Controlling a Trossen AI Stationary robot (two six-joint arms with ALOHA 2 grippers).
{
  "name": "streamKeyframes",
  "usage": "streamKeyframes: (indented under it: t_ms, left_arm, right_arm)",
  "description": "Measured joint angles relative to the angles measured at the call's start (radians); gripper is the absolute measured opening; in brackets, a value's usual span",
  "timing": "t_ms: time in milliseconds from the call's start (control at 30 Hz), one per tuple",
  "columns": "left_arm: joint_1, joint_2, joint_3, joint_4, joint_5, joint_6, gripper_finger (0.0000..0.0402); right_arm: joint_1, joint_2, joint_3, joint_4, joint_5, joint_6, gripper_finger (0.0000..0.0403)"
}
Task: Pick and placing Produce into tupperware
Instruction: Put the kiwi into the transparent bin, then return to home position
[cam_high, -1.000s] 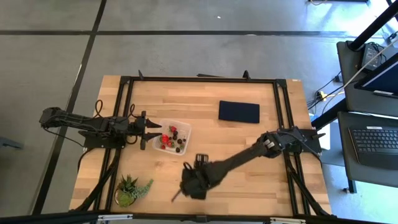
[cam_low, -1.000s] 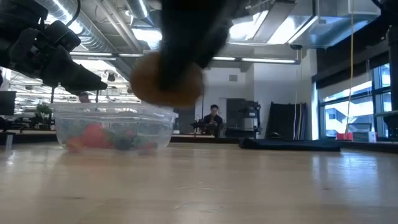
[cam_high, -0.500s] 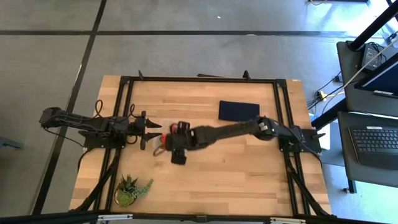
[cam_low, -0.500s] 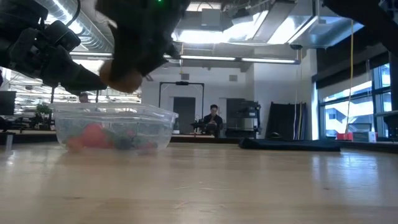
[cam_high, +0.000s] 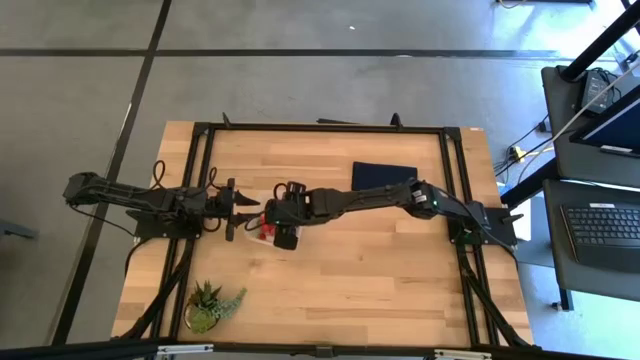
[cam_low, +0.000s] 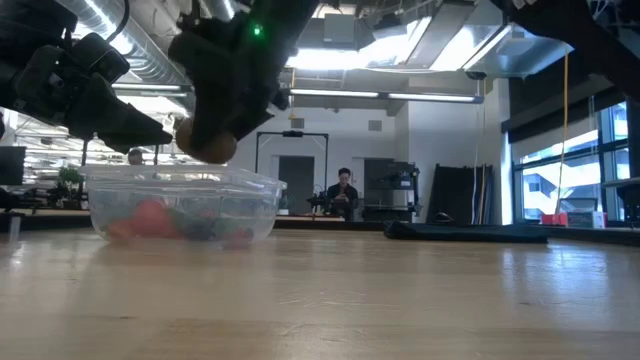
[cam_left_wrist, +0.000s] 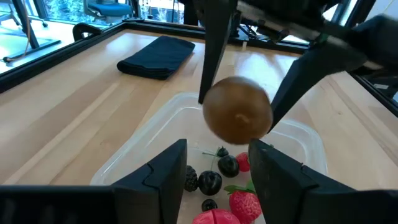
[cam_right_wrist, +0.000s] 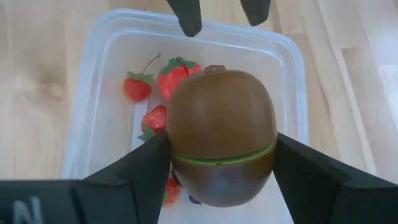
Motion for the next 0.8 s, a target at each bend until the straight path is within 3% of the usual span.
streamKeyframes:
  t_ms: [333, 633, 800]
  left_arm:
    - [0.0, 0.0, 0.0, 0.0, 0.004, 0.0, 0.0168]
    - [0.0, 0.0, 0.0, -0.001, 0.004, -0.002, 0.0162]
    - [0.0, 0.0, 0.0, 0.0, 0.004, -0.002, 0.0168]
  right_arm:
    - [0.001, 0.049, -0.001, 0.017, -0.006, 0.003, 0.0279]
    - [0.001, 0.052, -0.001, 0.014, -0.006, 0.003, 0.0272]
    - [0.003, 0.027, 0.049, -0.098, -0.006, 0.008, 0.0272]
